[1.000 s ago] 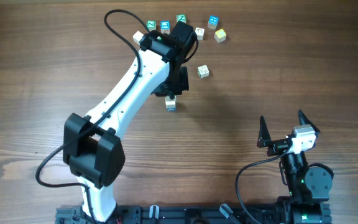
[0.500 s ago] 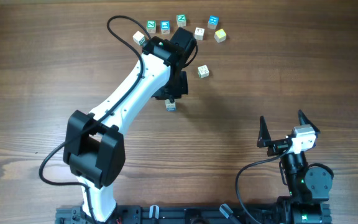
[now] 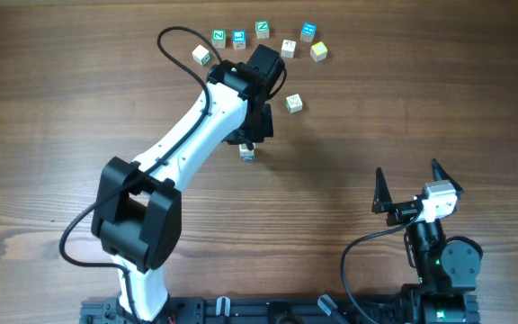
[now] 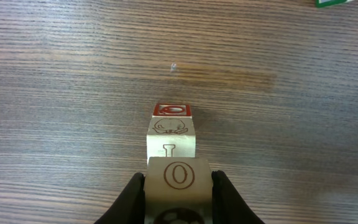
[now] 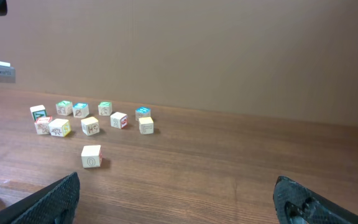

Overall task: Form a tower
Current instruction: 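Lower the soccer ball block onto the I block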

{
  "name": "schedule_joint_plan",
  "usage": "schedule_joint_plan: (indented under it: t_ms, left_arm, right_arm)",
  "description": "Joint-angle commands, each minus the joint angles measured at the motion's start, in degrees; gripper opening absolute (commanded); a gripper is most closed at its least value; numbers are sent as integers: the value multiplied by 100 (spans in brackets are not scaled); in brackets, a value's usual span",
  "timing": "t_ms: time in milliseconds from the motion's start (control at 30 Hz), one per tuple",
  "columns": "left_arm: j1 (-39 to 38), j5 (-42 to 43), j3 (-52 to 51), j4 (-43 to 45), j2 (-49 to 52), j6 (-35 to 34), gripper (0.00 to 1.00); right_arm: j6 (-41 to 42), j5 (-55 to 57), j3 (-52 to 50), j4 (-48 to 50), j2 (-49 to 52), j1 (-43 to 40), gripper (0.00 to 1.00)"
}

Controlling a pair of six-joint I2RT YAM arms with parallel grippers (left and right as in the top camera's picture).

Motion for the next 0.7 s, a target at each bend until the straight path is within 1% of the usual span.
schedule_joint_plan:
  t_ms: [0,667]
  left_arm:
    - [7,-140,-39,48,72,66,5]
    - [11,-138,-83,63,72,66,4]
  right_arm:
    - [83,-68,-7,31,-46,-24,100]
    - [83,-68,-7,31,-46,-24,100]
